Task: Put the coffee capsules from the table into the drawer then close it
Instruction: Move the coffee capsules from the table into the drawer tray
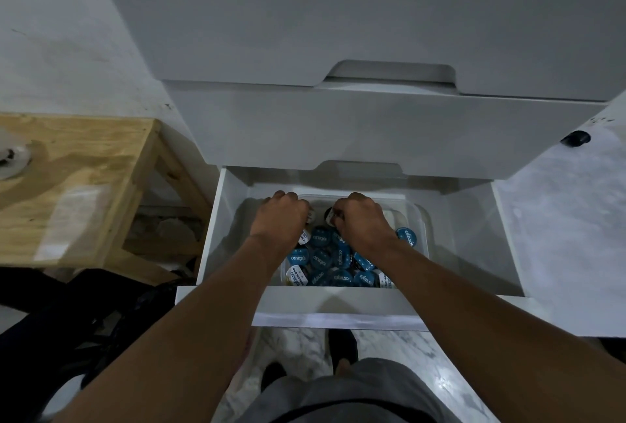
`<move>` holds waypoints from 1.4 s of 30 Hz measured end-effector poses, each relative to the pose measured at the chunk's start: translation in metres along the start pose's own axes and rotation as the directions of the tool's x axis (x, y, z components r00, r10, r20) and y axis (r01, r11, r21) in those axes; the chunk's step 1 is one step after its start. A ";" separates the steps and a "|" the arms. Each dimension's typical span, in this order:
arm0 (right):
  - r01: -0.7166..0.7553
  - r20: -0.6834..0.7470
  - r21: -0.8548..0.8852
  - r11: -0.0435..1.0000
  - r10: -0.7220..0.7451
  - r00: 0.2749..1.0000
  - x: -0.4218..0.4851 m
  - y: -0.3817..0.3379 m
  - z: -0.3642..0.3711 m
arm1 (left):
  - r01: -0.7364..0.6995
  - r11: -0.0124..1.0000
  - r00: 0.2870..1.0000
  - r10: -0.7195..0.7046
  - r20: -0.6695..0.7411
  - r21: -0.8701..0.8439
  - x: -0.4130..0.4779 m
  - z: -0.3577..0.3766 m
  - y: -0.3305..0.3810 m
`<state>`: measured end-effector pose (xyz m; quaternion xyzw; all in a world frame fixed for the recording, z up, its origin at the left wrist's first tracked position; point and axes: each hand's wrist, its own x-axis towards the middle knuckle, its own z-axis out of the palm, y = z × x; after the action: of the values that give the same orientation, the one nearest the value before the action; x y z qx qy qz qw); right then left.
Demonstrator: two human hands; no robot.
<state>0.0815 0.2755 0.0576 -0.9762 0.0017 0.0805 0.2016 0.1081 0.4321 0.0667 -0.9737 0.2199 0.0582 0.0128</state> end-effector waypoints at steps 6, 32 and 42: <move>0.015 0.003 -0.007 1.000 -0.015 1.000 0.006 -0.009 0.002 | -0.015 1.000 1.000 0.015 0.006 0.016 0.002 -0.003 0.005; 0.163 -0.111 -0.082 0.983 -0.172 0.979 -0.020 0.012 -0.028 | 0.171 0.985 0.974 -0.172 -0.147 -0.021 -0.036 -0.033 0.026; -0.001 -0.298 -0.132 0.991 -0.039 0.954 -0.122 0.008 -0.066 | 0.049 0.998 0.938 -0.063 -0.342 -0.049 -0.103 -0.072 0.063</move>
<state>-0.0287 0.2382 0.1333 -0.9881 0.0178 -0.0707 0.1355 -0.0034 0.4158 0.1502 -0.9749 0.1898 -0.1084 -0.0431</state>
